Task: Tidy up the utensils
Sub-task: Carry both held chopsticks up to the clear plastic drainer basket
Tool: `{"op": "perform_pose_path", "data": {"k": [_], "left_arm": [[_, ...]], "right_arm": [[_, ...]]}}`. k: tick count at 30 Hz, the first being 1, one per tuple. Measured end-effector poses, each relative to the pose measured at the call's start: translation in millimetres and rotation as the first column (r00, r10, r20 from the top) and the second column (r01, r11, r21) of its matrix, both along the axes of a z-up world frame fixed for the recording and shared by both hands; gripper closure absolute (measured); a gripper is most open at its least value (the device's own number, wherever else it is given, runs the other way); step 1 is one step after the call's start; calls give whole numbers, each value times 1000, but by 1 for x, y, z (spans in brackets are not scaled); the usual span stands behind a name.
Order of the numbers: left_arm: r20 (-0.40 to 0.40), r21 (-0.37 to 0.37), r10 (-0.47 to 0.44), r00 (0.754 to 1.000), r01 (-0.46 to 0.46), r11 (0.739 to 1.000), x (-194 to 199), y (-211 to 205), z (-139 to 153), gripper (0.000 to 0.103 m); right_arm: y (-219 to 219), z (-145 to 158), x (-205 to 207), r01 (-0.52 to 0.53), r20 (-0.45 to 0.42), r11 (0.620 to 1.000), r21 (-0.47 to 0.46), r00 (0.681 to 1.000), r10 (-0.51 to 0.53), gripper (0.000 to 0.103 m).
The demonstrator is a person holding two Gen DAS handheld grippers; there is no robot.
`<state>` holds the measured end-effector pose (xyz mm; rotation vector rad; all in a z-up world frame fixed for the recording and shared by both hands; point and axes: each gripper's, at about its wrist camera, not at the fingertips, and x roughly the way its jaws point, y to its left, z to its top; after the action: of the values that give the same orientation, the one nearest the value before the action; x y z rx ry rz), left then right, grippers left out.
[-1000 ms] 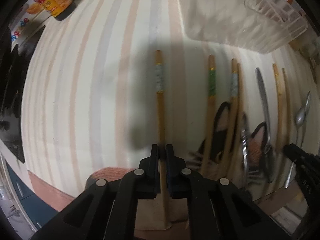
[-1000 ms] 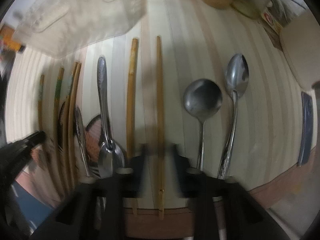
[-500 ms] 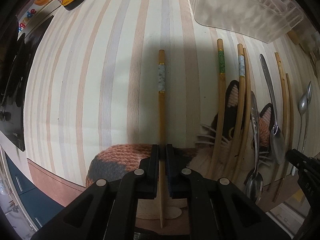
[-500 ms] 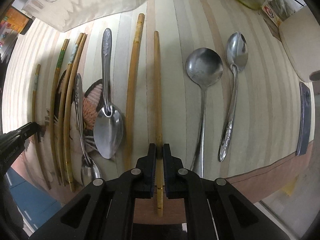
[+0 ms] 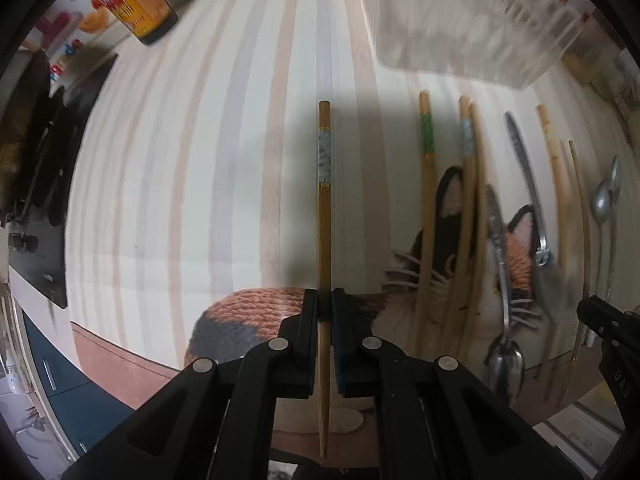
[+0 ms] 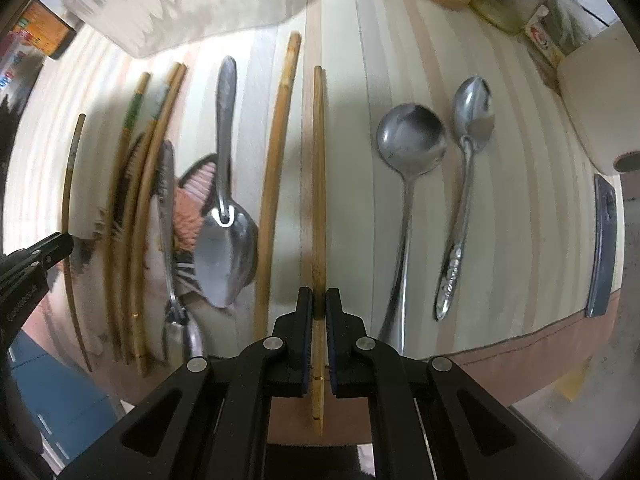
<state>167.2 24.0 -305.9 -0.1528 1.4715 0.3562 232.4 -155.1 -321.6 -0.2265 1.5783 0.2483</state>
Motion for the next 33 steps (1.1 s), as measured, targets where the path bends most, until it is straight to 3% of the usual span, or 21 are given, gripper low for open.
{"op": "perform_pose_path", "data": {"k": [9, 15, 18, 22, 27, 29, 33], "left_arm": [[130, 20, 22, 991, -25, 999, -5, -8, 68, 99], [249, 2, 16, 968, -17, 1000, 15, 4, 135, 99], [319, -75, 38, 947, -15, 997, 37, 15, 171, 99], [369, -140, 43, 929, 10, 990, 81, 26, 199, 99], [354, -209, 59, 933, 18, 978, 159, 41, 200, 98], [316, -261, 76, 946, 9, 965, 192, 51, 186, 98], [251, -251, 75, 965, -10, 968, 234, 63, 155, 98]], "right_arm": [[-12, 60, 1, 37, 87, 993, 115, 995, -48, 97], [-17, 114, 24, 70, 133, 971, 229, 986, -102, 97], [-13, 143, 54, 79, 150, 949, 306, 980, -130, 97], [-4, 166, 101, 86, 128, 905, 416, 980, -152, 97], [22, 172, 167, 69, 133, 897, 436, 981, -140, 97], [36, 166, 191, 65, 126, 902, 428, 983, -131, 97], [62, 141, 231, 51, 105, 923, 382, 990, -98, 97]]}}
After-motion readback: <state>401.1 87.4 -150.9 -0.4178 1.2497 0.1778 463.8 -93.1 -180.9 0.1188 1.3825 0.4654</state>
